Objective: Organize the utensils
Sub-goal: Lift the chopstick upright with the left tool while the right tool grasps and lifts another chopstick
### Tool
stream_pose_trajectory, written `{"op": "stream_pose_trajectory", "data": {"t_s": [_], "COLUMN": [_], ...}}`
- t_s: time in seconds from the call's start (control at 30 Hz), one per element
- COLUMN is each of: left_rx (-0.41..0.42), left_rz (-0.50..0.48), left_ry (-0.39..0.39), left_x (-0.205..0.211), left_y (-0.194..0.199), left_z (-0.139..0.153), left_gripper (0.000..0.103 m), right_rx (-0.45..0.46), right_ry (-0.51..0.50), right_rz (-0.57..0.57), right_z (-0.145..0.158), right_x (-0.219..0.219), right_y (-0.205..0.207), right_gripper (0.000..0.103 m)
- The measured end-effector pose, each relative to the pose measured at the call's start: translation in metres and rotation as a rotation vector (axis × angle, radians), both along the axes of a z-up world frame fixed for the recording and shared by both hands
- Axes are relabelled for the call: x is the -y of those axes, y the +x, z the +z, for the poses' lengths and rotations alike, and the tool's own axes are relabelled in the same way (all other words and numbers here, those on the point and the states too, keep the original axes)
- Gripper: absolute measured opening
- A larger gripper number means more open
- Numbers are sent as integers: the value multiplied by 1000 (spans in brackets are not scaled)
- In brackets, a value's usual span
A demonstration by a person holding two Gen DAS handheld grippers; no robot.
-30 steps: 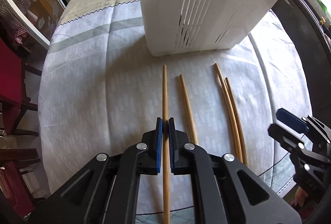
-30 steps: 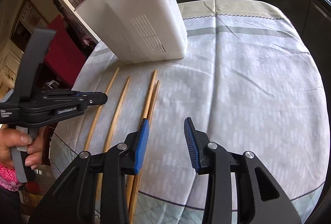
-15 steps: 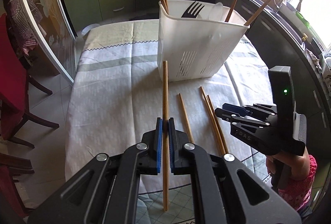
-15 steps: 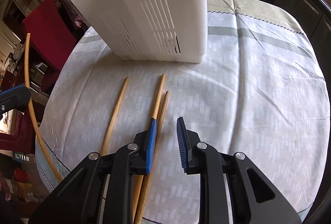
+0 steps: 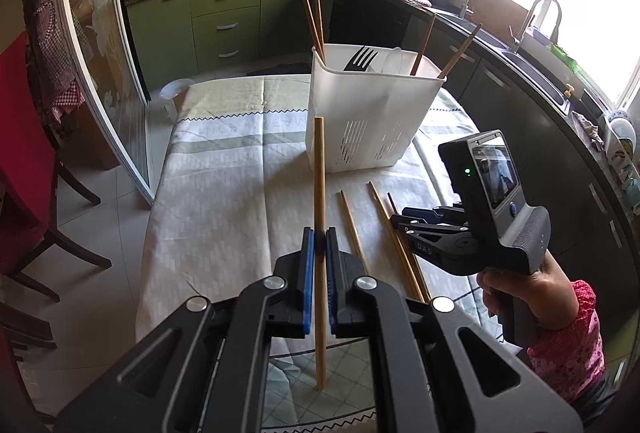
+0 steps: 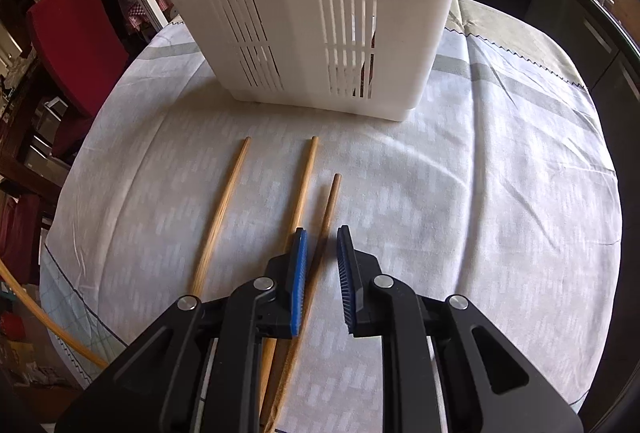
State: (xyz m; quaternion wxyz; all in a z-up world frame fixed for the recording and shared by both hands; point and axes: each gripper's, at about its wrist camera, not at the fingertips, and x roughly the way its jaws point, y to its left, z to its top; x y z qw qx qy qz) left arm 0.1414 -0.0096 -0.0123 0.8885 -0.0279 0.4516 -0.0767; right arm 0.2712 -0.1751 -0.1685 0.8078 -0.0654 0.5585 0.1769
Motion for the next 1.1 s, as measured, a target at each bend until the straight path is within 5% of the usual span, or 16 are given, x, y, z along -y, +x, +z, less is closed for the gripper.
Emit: {"op": "stream_pose_trajectory", "data": {"t_s": [0.2, 0.47, 0.77, 1.1], "left_rx": [13, 29, 43, 96], "left_rz": [-11, -12, -3, -7], "left_ry": [-2, 1, 4, 24], "left_x": [0, 0, -4, -2], "left_y": [-4, -8, -15, -34], "left_z": [2, 3, 5, 12], "left_gripper": [6, 6, 6, 6], "right_rx": [34, 24, 147, 361], "right_ry": [-50, 1, 144, 296], "right_rz": [5, -2, -26, -33], "right_z": [-3, 2, 65, 124], "right_x": [-19, -14, 17, 69], "right_y": [-11, -11, -30, -100], "right_gripper": [15, 6, 6, 6]}}
